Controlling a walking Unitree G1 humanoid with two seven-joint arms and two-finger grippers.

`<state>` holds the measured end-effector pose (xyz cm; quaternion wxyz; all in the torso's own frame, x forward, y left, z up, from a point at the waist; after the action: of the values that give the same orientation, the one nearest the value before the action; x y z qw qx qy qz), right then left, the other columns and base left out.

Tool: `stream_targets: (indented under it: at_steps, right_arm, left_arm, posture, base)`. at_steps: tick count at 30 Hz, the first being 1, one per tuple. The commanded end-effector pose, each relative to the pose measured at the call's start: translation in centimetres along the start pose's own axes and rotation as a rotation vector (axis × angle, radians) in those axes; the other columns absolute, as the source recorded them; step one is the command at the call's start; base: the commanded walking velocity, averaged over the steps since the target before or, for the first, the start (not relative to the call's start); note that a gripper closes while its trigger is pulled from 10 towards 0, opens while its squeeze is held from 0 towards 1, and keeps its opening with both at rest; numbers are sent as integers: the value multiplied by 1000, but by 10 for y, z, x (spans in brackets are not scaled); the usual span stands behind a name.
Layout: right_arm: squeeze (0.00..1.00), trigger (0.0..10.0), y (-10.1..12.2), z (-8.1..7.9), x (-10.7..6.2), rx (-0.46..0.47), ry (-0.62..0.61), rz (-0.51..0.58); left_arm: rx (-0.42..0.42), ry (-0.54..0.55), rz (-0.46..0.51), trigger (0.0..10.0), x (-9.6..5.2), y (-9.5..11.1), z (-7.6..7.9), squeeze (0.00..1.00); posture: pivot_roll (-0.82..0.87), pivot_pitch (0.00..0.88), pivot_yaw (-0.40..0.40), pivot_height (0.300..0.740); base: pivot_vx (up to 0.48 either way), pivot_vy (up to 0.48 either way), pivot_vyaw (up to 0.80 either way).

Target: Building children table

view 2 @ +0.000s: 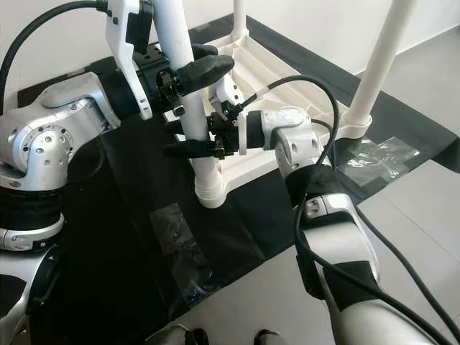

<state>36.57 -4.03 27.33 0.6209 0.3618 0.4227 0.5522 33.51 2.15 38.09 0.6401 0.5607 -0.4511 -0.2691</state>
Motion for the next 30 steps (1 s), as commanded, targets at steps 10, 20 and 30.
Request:
stream_targets:
  at_steps: [10, 20, 30]
  right_arm:
    - [0, 0, -4, -1, 2, -23, -12, 9]
    - [0, 0, -23, 11, -3, -20, -222, -66]
    - [0, 0, -96, -16, 13, 244, -924, -274]
  left_arm:
    - [-46, 65, -9, 10000, 1, -2, -14, 1000]
    - [-92, 20, -31, 10000, -3, -3, -8, 0]
    - [-262, -26, 2, 10000, -13, 6, -8, 0]
  posture:
    - [49, 169, 130, 740]
    - [39, 163, 125, 740]
    - [40, 172, 130, 740]
  base:
    - [0, 0, 0]
    - [0, 0, 0]
    - [0, 0, 0]
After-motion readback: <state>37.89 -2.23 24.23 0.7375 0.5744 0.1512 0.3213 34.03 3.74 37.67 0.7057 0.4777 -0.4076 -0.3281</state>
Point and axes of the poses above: a point about 5 cm out from each wrist's last joint towards the gripper, its own x axis pointing out of the wrist towards the gripper, its own y axis along the axis of the wrist's last joint, z = x × y, the point moved 6 cm from there along x, pointing out of the wrist towards the gripper, and after that the axes turned 7 degrees about -x, right-handed, at the moved point
